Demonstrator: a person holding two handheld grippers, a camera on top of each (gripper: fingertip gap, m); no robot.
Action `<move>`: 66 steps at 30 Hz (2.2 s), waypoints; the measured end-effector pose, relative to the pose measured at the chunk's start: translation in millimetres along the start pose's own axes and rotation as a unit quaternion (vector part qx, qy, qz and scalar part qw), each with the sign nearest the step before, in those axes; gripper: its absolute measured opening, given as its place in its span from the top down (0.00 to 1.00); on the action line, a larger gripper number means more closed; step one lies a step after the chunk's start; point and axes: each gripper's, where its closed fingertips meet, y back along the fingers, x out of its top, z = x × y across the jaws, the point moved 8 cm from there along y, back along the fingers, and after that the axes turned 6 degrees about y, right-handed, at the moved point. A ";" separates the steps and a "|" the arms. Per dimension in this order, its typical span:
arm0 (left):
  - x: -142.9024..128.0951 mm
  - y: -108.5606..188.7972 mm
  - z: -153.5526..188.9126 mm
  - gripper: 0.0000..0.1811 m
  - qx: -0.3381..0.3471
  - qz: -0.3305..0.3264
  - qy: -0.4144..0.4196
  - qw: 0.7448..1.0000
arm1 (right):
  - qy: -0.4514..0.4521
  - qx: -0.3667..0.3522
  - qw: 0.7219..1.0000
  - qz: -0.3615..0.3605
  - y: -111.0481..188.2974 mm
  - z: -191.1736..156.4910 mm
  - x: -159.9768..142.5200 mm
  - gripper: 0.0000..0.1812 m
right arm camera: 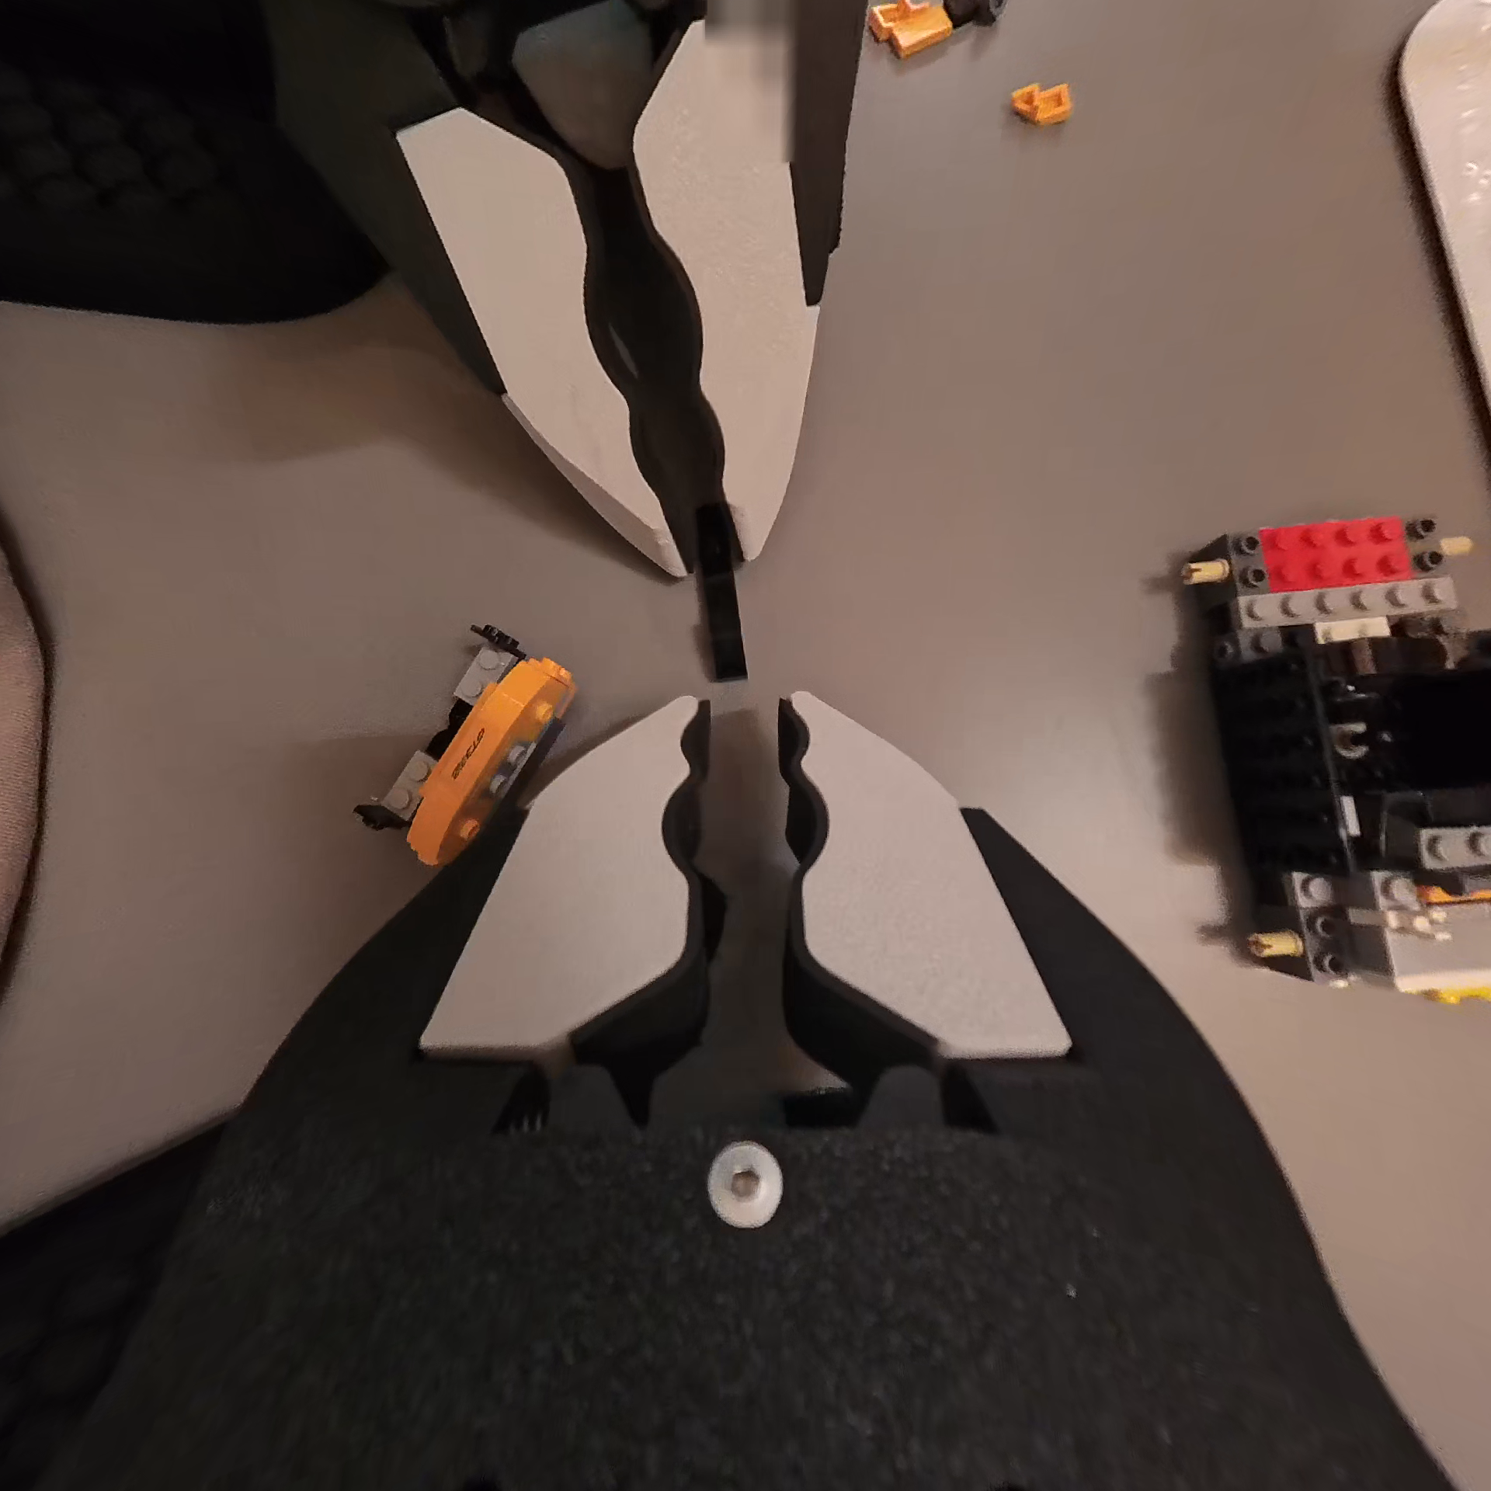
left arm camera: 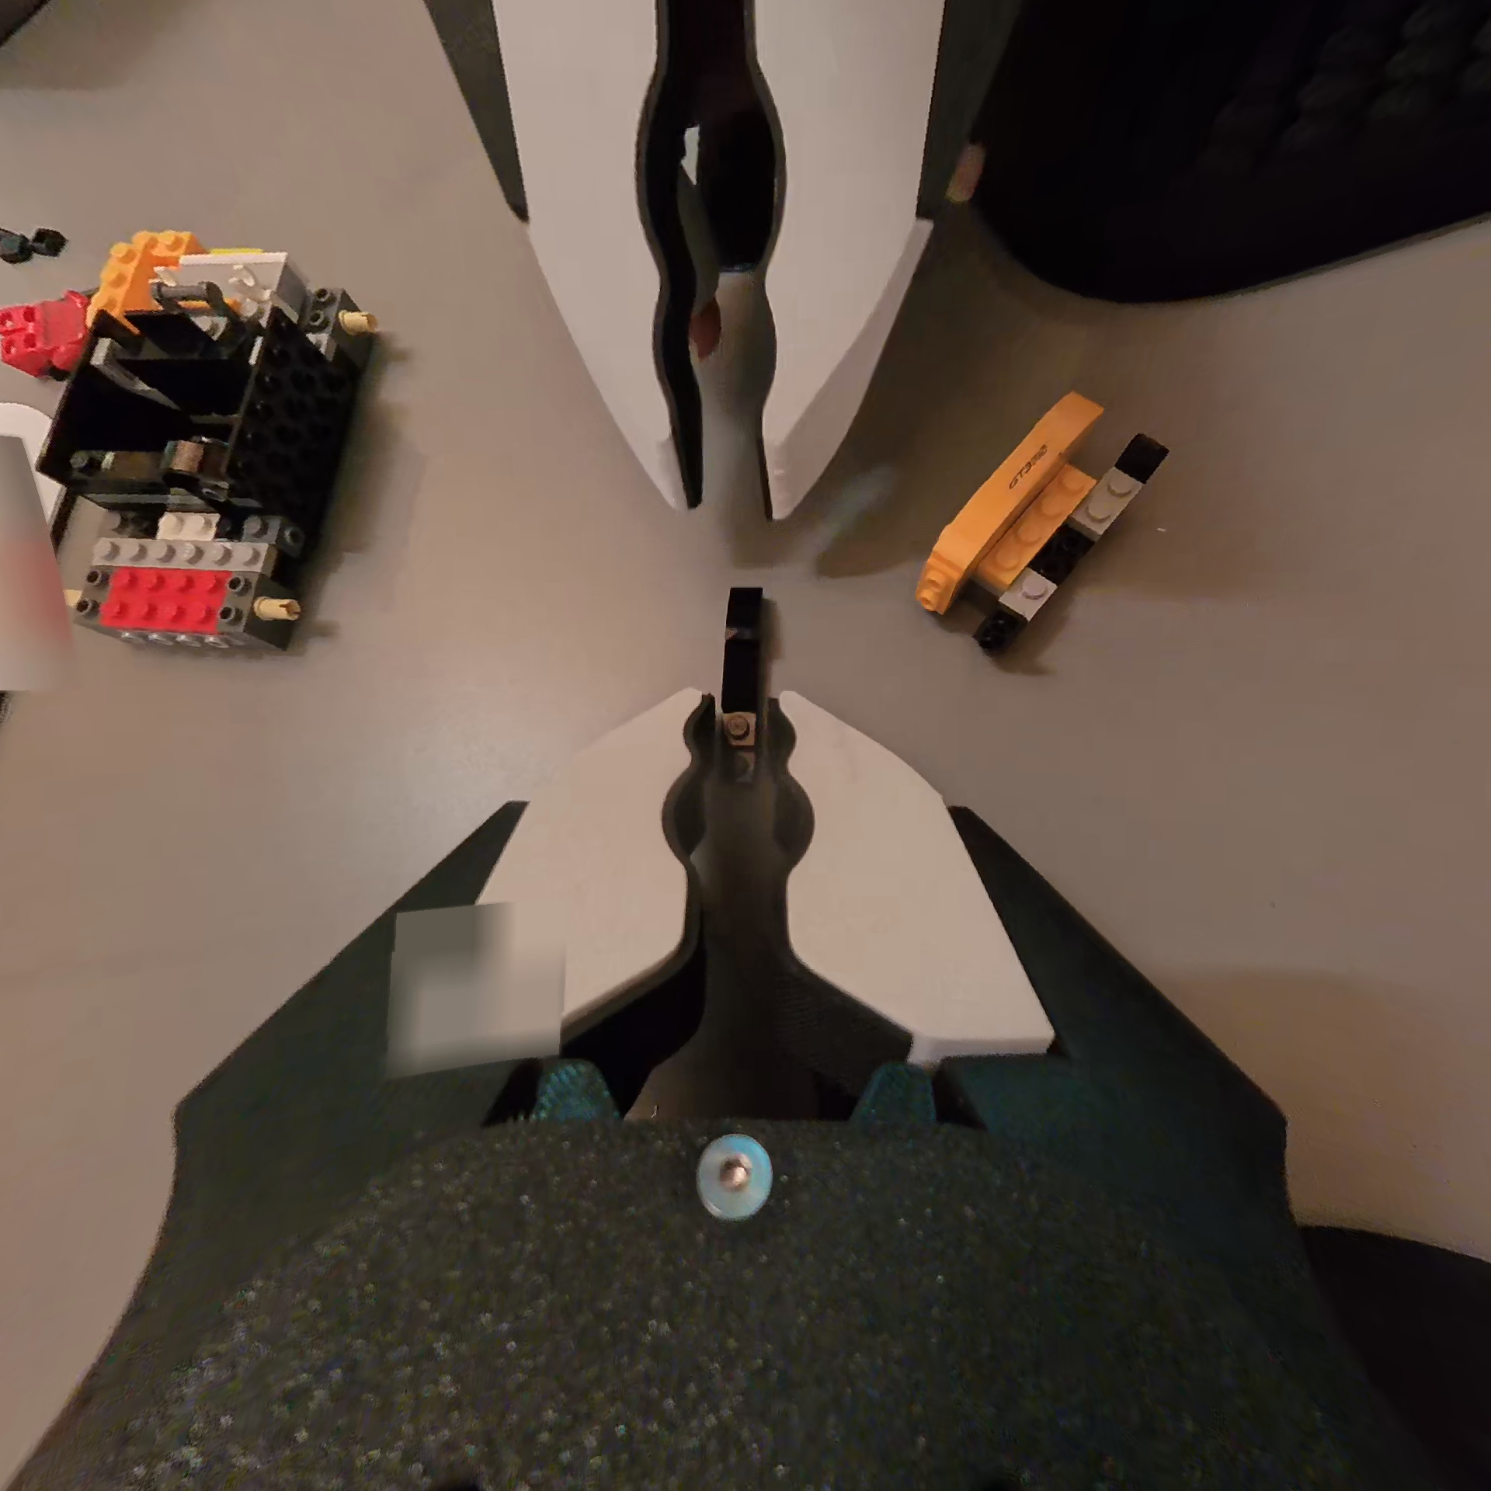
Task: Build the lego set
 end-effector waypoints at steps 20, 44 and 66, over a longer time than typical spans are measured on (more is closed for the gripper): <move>-1.5 -0.7 0.3 0.95 -0.001 -0.009 -0.002 1.000 | 0.021 0.047 0.998 -0.039 -22.3 3.1 13.6 0.96; -1.4 -0.9 0.9 0.95 0.005 -0.011 -0.007 1.000 | 0.043 0.062 0.990 -0.117 -27.8 1.3 25.4 0.96; 3.3 -3.6 4.6 0.92 0.010 0.001 -0.013 1.000 | -0.023 -0.089 0.995 -0.040 40.3 46.9 -28.4 0.91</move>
